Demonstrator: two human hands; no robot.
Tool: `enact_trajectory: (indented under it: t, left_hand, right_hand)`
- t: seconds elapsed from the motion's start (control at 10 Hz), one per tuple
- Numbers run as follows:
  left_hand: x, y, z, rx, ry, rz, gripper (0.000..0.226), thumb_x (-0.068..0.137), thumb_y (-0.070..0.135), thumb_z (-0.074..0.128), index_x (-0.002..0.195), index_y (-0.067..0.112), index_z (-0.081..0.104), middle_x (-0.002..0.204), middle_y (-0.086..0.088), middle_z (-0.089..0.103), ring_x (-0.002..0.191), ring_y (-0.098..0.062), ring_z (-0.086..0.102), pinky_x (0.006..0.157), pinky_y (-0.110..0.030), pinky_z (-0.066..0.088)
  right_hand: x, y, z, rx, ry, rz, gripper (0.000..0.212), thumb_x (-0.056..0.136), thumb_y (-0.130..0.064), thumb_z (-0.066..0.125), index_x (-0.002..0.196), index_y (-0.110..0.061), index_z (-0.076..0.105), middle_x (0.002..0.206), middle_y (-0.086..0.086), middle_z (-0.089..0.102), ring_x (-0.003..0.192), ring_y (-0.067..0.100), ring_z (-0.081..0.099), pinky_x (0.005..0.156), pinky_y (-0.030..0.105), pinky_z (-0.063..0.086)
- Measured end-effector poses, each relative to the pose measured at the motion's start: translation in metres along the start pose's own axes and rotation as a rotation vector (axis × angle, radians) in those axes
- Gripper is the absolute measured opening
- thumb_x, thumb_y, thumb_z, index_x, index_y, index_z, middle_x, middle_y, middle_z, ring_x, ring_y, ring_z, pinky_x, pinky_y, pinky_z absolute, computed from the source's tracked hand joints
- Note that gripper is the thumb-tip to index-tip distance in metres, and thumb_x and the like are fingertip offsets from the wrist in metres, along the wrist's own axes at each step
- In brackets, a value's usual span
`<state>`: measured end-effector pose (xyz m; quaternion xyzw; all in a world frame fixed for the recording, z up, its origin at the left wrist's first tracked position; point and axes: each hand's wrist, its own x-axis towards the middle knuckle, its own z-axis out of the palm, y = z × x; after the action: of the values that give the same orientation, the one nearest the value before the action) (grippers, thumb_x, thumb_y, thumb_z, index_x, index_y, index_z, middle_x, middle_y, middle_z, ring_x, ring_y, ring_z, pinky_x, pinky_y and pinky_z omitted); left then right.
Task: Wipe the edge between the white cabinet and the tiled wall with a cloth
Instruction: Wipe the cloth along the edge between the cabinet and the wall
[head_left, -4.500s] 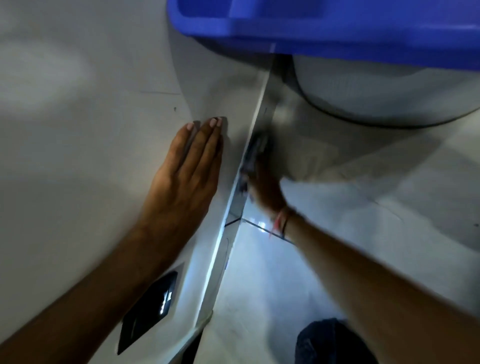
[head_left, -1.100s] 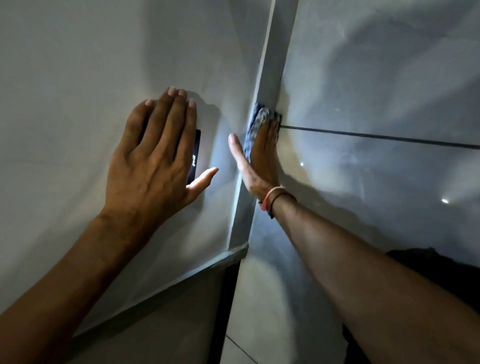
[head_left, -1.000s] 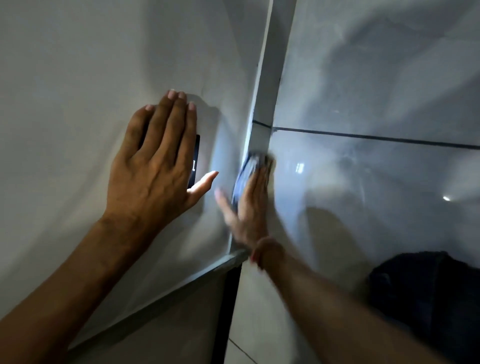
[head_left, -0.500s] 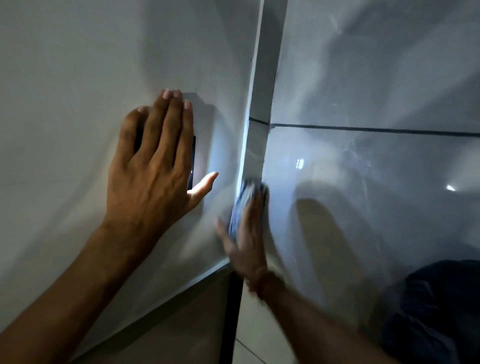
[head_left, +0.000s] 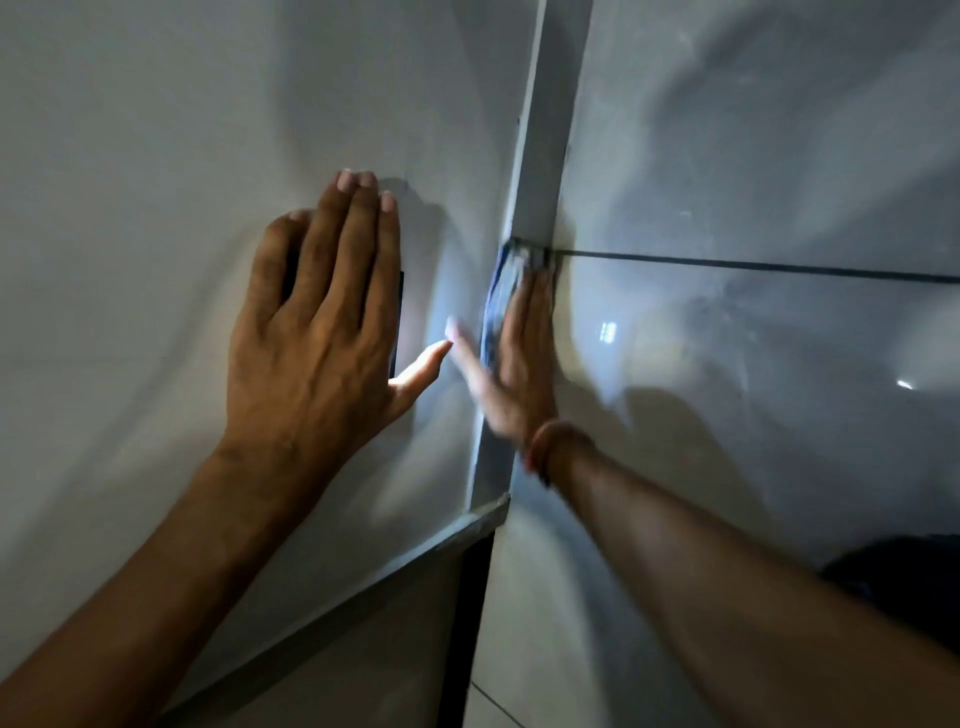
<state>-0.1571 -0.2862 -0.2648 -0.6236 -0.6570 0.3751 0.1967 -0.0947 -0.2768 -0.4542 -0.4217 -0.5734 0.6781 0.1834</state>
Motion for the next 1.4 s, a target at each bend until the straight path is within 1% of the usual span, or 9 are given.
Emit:
enact_trajectory:
  t: [0.1,0.2,0.4,0.5,0.7,0.9,1.0,1.2,1.4]
  left_hand:
    - [-0.001,0.002,0.000,0.026,0.010,0.001,0.091,0.108,0.064,0.038,0.160,-0.009,0.027,0.166,-0.029,0.033,0.157,-0.040,0.030,0.124,-0.053,0.030]
    - [-0.001,0.002,0.000,0.044,-0.001,0.015,0.092,0.107,0.066,0.037,0.160,-0.009,0.027,0.166,-0.028,0.033,0.157,-0.040,0.029,0.124,-0.053,0.029]
    - [-0.001,0.001,0.001,0.034,0.004,0.008,0.092,0.107,0.065,0.038,0.159,-0.010,0.028,0.166,-0.029,0.034,0.157,-0.040,0.031,0.123,-0.053,0.030]
    - [-0.001,0.002,0.002,0.018,0.013,0.002,0.092,0.107,0.065,0.039,0.159,-0.010,0.028,0.166,-0.029,0.034,0.157,-0.040,0.031,0.123,-0.054,0.030]
    - [0.000,0.002,0.001,0.001,0.000,-0.008,0.093,0.108,0.066,0.036,0.160,-0.009,0.026,0.167,-0.029,0.031,0.158,-0.040,0.028,0.123,-0.054,0.029]
    - [0.000,0.002,0.000,0.010,-0.006,0.001,0.091,0.108,0.064,0.036,0.160,-0.010,0.025,0.167,-0.029,0.031,0.158,-0.040,0.028,0.124,-0.054,0.029]
    - [-0.002,0.002,0.000,0.019,-0.006,-0.005,0.091,0.109,0.064,0.036,0.160,-0.010,0.025,0.167,-0.029,0.031,0.158,-0.040,0.028,0.124,-0.054,0.028]
    - [0.000,0.002,0.000,0.017,-0.015,-0.008,0.091,0.108,0.064,0.036,0.160,-0.010,0.025,0.167,-0.030,0.030,0.157,-0.041,0.028,0.123,-0.054,0.030]
    - [0.000,0.003,0.000,0.011,0.010,-0.007,0.089,0.108,0.063,0.038,0.159,-0.010,0.029,0.166,-0.029,0.034,0.157,-0.040,0.030,0.122,-0.054,0.030]
  right_hand:
    - [-0.098,0.040,0.022,-0.131,-0.257,0.024,0.127,0.081,-0.090,0.036,0.161,-0.013,-0.024,0.171,0.003,-0.032,0.161,0.017,-0.024,0.135,0.048,0.004]
    - [-0.129,0.063,0.036,-0.186,-0.385,0.050,0.134,0.072,-0.099,0.024,0.154,-0.014,-0.038,0.162,-0.001,-0.049,0.152,0.011,-0.043,0.134,0.046,-0.006]
    - [-0.095,0.050,0.018,-0.168,-0.365,0.035,0.137,0.069,-0.101,0.023,0.158,-0.013,-0.031,0.166,0.004,-0.041,0.157,0.016,-0.034,0.134,0.043,-0.006]
    - [-0.041,0.037,0.003,-0.164,-0.204,-0.051,0.129,0.079,-0.089,0.038,0.163,-0.006,-0.014,0.174,0.013,-0.018,0.163,0.023,-0.013,0.135,0.044,0.002]
    - [0.001,0.024,-0.002,-0.183,-0.093,-0.065,0.128,0.078,-0.087,0.037,0.164,-0.003,-0.007,0.175,0.018,-0.007,0.164,0.028,-0.004,0.135,0.044,0.006]
    - [-0.074,0.053,0.013,-0.417,-0.299,-0.102,0.138,0.068,-0.102,0.014,0.163,-0.005,-0.011,0.174,0.017,-0.013,0.164,0.029,-0.006,0.133,0.051,0.011]
    - [-0.066,0.055,0.006,-0.535,-0.284,-0.156,0.138,0.068,-0.101,0.003,0.164,-0.002,-0.002,0.174,0.021,-0.004,0.164,0.033,0.001,0.131,0.058,0.011]
    - [-0.024,0.039,-0.006,-0.526,-0.197,-0.150,0.133,0.070,-0.098,0.008,0.165,-0.004,-0.003,0.175,0.019,0.000,0.164,0.029,0.003,0.131,0.059,0.005]
    - [-0.094,0.056,0.012,-0.476,-0.401,-0.092,0.136,0.069,-0.101,0.007,0.163,-0.005,-0.013,0.172,0.018,-0.018,0.162,0.030,-0.016,0.132,0.056,0.006]
